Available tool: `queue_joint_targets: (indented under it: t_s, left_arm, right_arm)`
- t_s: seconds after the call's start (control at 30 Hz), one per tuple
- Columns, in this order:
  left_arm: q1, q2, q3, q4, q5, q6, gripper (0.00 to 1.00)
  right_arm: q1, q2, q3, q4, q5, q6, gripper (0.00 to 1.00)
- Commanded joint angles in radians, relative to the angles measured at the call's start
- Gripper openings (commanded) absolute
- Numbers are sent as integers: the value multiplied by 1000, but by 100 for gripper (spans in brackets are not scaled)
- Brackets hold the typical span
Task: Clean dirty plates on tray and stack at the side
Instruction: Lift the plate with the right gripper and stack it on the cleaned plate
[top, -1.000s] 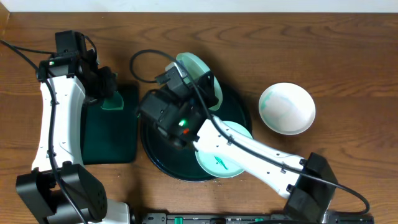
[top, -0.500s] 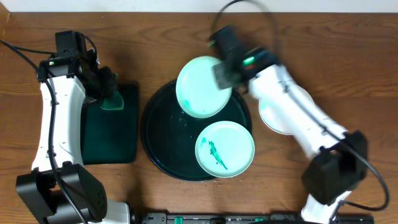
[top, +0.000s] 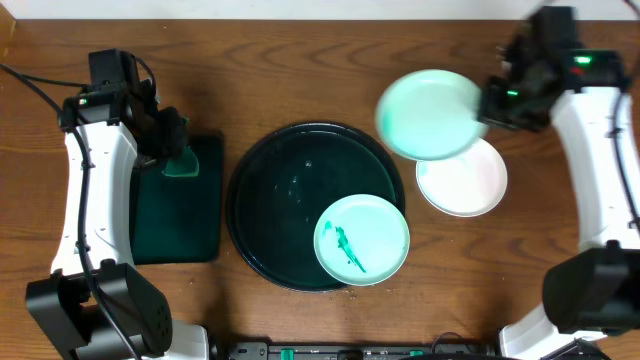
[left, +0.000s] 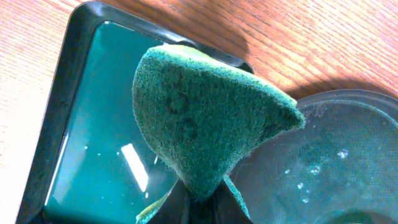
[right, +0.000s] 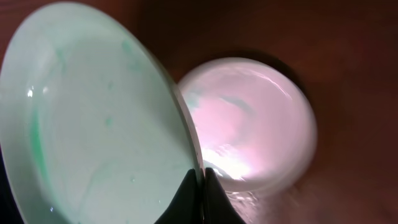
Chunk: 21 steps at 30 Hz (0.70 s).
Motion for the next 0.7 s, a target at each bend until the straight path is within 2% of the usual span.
queue_joint_targets:
  t_s: [0.0, 0.17, 0.43, 0.6, 0.63, 0.67]
  left_arm:
    - [2, -1, -5, -8, -13, 13, 8]
    - [2, -1, -5, -7, -13, 13, 7]
    - [2, -1, -5, -1, -13, 13, 7]
    - [2, -1, -5, -1, -13, 13, 7]
    - [2, -1, -5, -1, -13, 13, 7]
    - [2, -1, -5, -1, -13, 13, 7]
  right_arm:
    - [-95, -26, -8, -56, 54, 12, 1]
    - [-174, -26, -90, -43, 124, -15, 1]
    - [-184, -25, -400, 227, 115, -32, 1]
    - [-184, -25, -516, 293, 92, -32, 1]
    - [-183, -25, -523, 294, 92, -32, 5]
    - [-181, -25, -525, 294, 87, -35, 14]
